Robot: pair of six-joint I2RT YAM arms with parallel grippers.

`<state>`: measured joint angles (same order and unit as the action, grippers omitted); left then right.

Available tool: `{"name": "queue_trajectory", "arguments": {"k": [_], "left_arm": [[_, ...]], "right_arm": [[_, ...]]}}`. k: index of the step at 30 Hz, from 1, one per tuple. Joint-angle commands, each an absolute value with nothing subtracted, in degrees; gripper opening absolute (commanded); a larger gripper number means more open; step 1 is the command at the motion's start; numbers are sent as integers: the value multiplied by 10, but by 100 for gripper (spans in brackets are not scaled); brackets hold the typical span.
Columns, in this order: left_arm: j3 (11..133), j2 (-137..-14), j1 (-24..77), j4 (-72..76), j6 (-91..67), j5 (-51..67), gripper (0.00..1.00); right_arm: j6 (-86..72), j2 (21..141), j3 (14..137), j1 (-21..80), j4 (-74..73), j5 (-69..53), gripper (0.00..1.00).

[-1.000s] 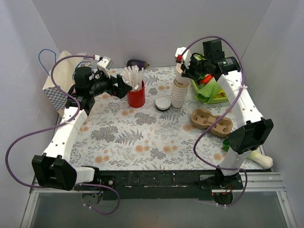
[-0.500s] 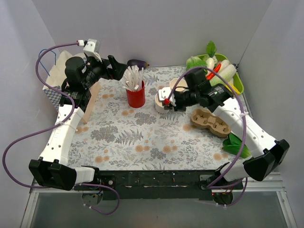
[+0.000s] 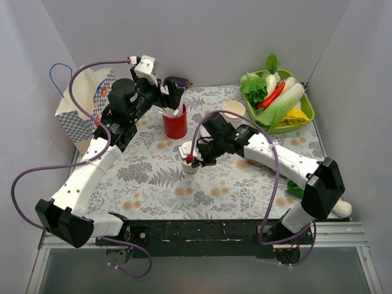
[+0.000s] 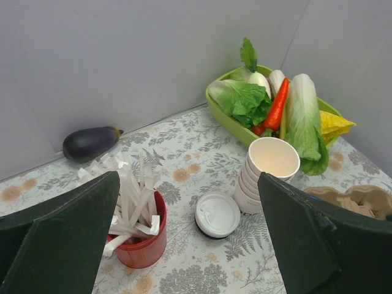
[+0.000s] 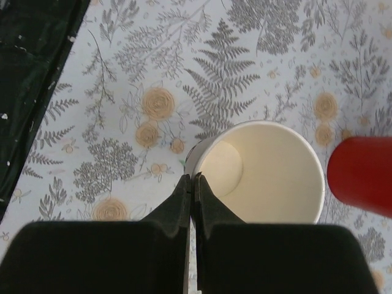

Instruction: Pack the takeout coffee

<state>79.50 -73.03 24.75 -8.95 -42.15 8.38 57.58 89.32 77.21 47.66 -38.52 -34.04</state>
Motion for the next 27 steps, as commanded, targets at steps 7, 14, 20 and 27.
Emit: {"name": "queue_trajectory", "arguments": {"k": [7,14,20,27], "left_arm": [[802,-697,244,-40,-406,-103,98],[810,-682,211,-50,-399,-84,98],[801,-664,201,-69,-398,-64,98],[816,-672,200,-86,-413,-35,98]], "right_arm": [[543,930,740,563,-273,-381,1],[517,922,693,582,-208,-339,1],[538,930,698,584,-246,-333,3],[562,941,730,583,-293,-329,34]]}}
